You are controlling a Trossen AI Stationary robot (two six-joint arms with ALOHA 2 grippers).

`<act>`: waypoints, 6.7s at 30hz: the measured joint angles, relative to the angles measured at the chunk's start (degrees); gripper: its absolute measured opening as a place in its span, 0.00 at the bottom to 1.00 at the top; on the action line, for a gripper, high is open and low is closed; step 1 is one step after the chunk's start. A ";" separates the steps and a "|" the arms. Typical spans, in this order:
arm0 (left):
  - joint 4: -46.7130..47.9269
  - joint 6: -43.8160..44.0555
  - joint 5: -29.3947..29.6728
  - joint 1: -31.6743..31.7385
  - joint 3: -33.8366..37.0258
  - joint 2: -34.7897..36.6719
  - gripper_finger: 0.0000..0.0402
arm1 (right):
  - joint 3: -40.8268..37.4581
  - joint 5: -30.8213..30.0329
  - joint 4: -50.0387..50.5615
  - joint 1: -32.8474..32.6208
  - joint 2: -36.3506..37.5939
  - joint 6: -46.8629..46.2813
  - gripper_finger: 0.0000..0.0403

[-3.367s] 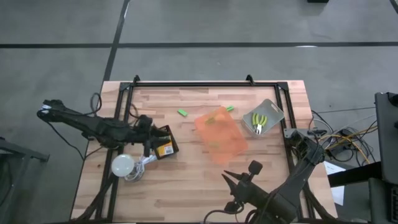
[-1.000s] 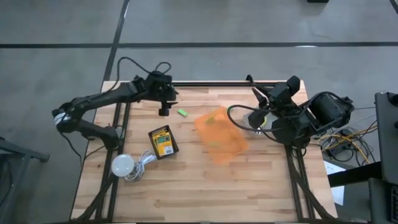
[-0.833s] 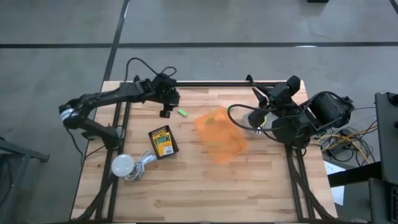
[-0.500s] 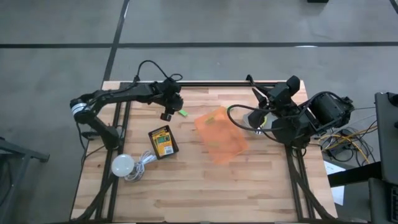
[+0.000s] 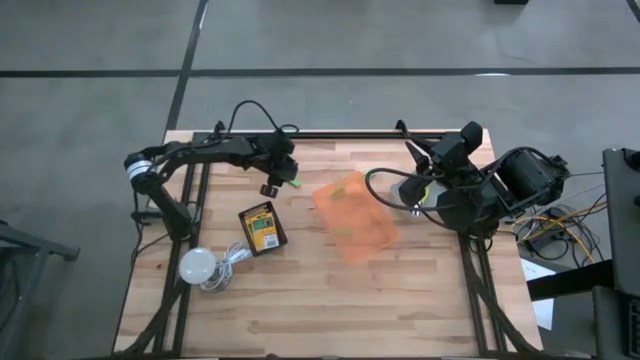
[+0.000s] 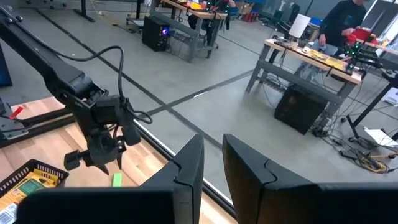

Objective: Pick & Place School Supplies
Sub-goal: Put the green eraser into the orange bin, then move the orange bin to the top left of the table

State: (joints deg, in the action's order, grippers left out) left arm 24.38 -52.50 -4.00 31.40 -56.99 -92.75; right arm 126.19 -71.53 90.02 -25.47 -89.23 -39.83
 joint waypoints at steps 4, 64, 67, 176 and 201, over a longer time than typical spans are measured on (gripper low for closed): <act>-0.98 -0.02 -0.03 -0.07 0.00 -1.70 0.39 | 0.00 -0.02 0.00 0.00 0.00 0.03 0.14; -5.04 4.40 -1.59 0.11 -0.20 -11.44 0.39 | -0.88 -0.04 -0.04 0.02 -0.04 0.84 0.14; -5.09 4.40 -1.55 0.11 -0.13 -11.42 0.39 | -1.42 -0.04 -0.03 0.02 -0.04 0.84 0.14; -14.80 26.63 -4.22 -16.90 -11.65 -11.21 0.19 | -25.88 4.59 -0.81 -0.07 17.09 -6.24 0.14; -5.72 30.81 -2.46 -16.35 -27.32 -9.56 0.22 | -25.92 4.57 -0.74 -0.07 17.07 -6.06 0.14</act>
State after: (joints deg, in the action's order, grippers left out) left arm 18.66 -21.68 -6.46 15.05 -84.31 -102.31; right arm 100.27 -66.96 89.27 -25.54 -72.16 -45.89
